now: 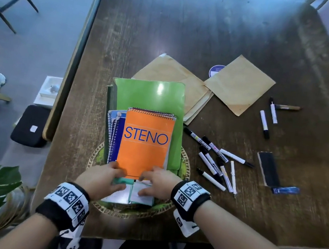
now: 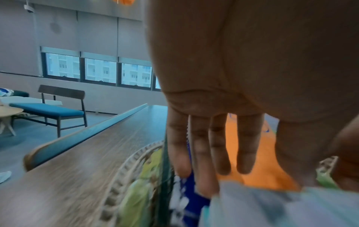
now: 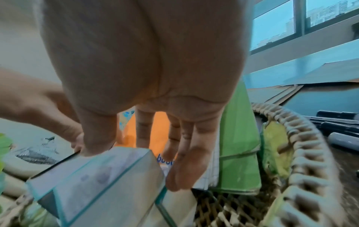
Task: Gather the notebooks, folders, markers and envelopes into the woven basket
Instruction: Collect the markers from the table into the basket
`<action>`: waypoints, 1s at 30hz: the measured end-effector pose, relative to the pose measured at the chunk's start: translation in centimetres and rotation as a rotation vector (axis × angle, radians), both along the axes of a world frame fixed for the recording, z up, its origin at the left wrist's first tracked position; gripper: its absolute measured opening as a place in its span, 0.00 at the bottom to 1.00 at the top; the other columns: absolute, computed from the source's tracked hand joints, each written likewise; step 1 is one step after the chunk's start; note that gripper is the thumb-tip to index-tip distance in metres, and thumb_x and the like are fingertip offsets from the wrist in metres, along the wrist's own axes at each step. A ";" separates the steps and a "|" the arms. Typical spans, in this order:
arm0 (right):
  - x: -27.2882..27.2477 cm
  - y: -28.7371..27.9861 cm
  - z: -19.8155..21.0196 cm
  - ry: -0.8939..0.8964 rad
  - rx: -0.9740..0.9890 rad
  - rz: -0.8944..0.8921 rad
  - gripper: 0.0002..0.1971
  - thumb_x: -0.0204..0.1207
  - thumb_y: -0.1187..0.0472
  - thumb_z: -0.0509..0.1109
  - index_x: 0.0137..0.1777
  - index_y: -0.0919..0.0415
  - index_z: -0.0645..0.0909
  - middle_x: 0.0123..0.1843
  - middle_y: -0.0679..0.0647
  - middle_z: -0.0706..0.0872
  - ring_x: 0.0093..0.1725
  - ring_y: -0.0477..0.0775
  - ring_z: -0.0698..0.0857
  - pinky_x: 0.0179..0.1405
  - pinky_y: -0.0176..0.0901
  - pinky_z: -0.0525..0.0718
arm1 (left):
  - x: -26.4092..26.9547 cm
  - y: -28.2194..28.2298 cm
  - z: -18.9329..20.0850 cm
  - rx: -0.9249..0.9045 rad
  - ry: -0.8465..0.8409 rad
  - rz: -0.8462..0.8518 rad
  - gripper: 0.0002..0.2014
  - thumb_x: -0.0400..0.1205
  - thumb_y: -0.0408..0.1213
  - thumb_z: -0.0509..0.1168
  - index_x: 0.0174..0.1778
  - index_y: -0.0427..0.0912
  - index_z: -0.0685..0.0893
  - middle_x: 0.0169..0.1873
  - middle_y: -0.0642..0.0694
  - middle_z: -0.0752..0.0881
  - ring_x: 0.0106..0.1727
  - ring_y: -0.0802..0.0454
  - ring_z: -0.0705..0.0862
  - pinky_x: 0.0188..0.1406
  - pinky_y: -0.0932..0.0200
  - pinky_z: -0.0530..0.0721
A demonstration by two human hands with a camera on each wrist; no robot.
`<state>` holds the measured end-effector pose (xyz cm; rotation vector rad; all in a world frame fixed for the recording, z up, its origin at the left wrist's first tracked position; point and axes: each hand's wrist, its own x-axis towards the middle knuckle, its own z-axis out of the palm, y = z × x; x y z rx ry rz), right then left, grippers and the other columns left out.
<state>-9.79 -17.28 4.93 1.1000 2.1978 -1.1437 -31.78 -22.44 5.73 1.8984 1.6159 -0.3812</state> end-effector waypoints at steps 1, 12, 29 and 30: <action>0.2 0.1 0.2 0.007 0.024 -0.041 0.27 0.78 0.37 0.69 0.72 0.49 0.76 0.67 0.55 0.78 0.62 0.60 0.81 0.60 0.54 0.83 | 0.5 0.4 0.6 0.069 0.010 -0.014 0.22 0.83 0.63 0.59 0.70 0.61 0.78 0.65 0.57 0.77 0.53 0.54 0.86 0.54 0.53 0.86; 15.1 5.1 1.8 -0.028 0.101 -0.559 0.14 0.83 0.41 0.65 0.49 0.51 0.80 0.44 0.47 0.84 0.48 0.53 0.84 0.56 0.53 0.84 | 14.7 7.6 3.6 0.240 -0.409 -0.055 0.12 0.83 0.58 0.61 0.52 0.57 0.85 0.44 0.60 0.81 0.44 0.60 0.81 0.47 0.52 0.84; 36.7 12.1 -6.9 -0.373 0.190 -0.851 0.40 0.77 0.43 0.74 0.82 0.56 0.58 0.77 0.59 0.69 0.73 0.61 0.78 0.66 0.53 0.82 | 36.6 15.4 -5.1 -0.116 -0.213 0.050 0.11 0.84 0.51 0.62 0.52 0.51 0.85 0.46 0.54 0.86 0.49 0.54 0.86 0.52 0.52 0.85; 36.7 12.6 -6.9 -0.376 0.208 -0.815 0.42 0.78 0.44 0.73 0.84 0.57 0.56 0.79 0.60 0.68 0.74 0.62 0.76 0.68 0.54 0.81 | 36.7 15.4 -5.5 -0.121 -0.157 0.082 0.11 0.84 0.50 0.62 0.52 0.49 0.85 0.49 0.51 0.87 0.53 0.51 0.86 0.55 0.50 0.84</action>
